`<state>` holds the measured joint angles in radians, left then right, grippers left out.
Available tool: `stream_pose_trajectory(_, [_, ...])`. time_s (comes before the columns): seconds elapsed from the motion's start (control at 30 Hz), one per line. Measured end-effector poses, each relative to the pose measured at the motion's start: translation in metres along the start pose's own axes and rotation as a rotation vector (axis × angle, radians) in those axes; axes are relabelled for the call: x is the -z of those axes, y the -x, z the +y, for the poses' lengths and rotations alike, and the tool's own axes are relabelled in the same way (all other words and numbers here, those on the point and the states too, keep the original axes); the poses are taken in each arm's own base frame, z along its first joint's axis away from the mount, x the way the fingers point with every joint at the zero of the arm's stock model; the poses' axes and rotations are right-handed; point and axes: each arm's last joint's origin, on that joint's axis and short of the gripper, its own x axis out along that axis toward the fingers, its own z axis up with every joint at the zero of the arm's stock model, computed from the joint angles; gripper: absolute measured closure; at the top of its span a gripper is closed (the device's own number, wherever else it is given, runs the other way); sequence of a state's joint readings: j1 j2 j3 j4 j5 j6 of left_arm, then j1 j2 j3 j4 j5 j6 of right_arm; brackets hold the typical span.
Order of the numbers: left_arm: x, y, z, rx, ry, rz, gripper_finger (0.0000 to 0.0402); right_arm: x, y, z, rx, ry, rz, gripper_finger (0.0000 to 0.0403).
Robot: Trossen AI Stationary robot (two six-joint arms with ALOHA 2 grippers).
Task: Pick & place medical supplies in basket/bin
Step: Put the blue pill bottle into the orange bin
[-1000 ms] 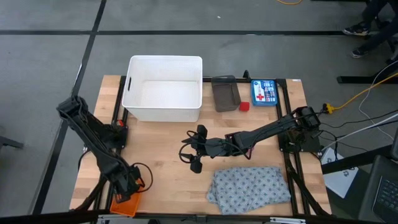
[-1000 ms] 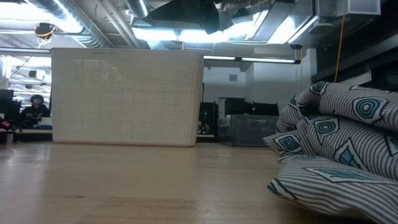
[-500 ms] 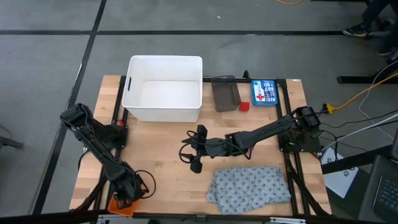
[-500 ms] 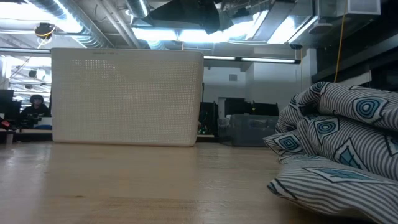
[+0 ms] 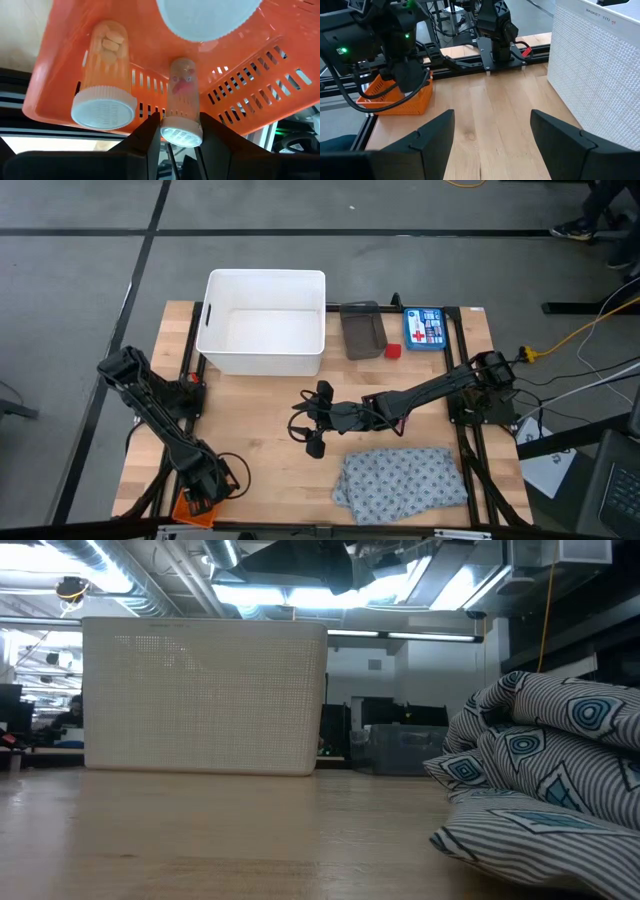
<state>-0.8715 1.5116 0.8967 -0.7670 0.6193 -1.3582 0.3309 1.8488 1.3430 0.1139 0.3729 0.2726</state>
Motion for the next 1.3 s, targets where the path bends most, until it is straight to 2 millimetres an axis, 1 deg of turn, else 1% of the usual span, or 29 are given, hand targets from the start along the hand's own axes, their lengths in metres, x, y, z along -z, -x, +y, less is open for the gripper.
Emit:
stream_pose_trajectory(0.13, [0.003, -0.002, -0.001, -0.008, -0.015, 0.0, 0.0289, 0.0, 0.0, 0.0, 0.001, 0.002, 0.005, 0.014])
stream_pose_trajectory(0.27, [0.006, -0.005, -0.002, -0.007, -0.026, -0.001, 0.027, 0.001, 0.0, 0.0, 0.002, 0.003, 0.006, 0.014])
stream_pose_trajectory(0.47, [0.007, -0.005, -0.009, 0.051, -0.062, -0.006, 0.0237, 0.001, 0.0, 0.0, 0.001, 0.003, 0.006, 0.014])
stream_pose_trajectory(0.63, [0.006, -0.005, -0.013, 0.09, -0.066, 0.004, 0.0221, 0.001, 0.0, 0.0, 0.001, 0.003, 0.006, 0.014])
stream_pose_trajectory(0.8, [0.008, -0.005, -0.014, 0.099, -0.06, 0.044, 0.0215, 0.001, 0.0, 0.0, 0.002, 0.003, 0.006, 0.014])
stream_pose_trajectory(1.0, [0.009, -0.003, -0.016, 0.107, -0.066, 0.053, 0.0214, 0.0, 0.0, 0.0, 0.001, 0.003, 0.005, 0.014])
stream_pose_trajectory(1.3, [0.017, 0.016, -0.039, 0.183, -0.139, 0.01, 0.0214, 0.0, 0.0, 0.0, 0.001, 0.003, 0.005, 0.014])
